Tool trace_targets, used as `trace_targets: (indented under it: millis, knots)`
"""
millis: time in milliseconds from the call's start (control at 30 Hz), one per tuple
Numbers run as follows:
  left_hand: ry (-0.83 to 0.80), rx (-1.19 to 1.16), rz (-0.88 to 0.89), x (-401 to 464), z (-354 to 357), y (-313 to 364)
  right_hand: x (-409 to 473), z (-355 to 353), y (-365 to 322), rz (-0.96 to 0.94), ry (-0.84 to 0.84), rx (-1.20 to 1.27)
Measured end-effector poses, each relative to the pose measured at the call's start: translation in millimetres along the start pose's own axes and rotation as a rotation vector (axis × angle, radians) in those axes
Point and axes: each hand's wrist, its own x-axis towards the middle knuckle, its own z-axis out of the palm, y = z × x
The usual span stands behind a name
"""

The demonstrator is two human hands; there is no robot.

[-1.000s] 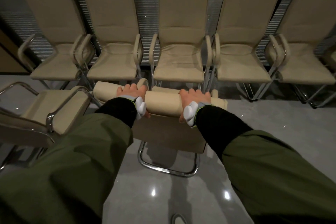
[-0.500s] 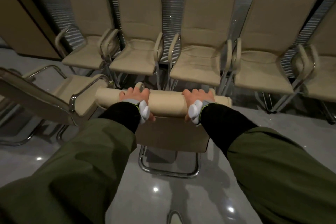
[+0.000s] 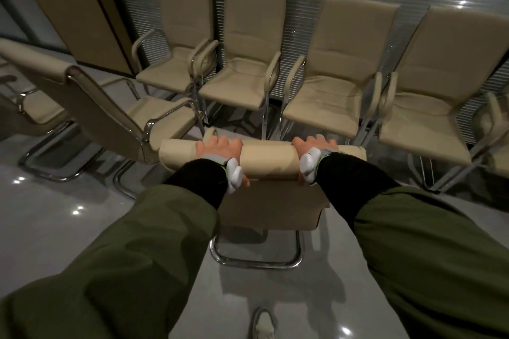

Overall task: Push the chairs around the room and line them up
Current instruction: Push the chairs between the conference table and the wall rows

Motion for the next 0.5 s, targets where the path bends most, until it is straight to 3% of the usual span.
trace_targets:
  millis: [500]
  knots:
    - [-0.009, -0.072, -0.113, -81.0, 6.5, 3.1, -27.2, 19.3, -15.0, -0.120, 0.075, -0.077]
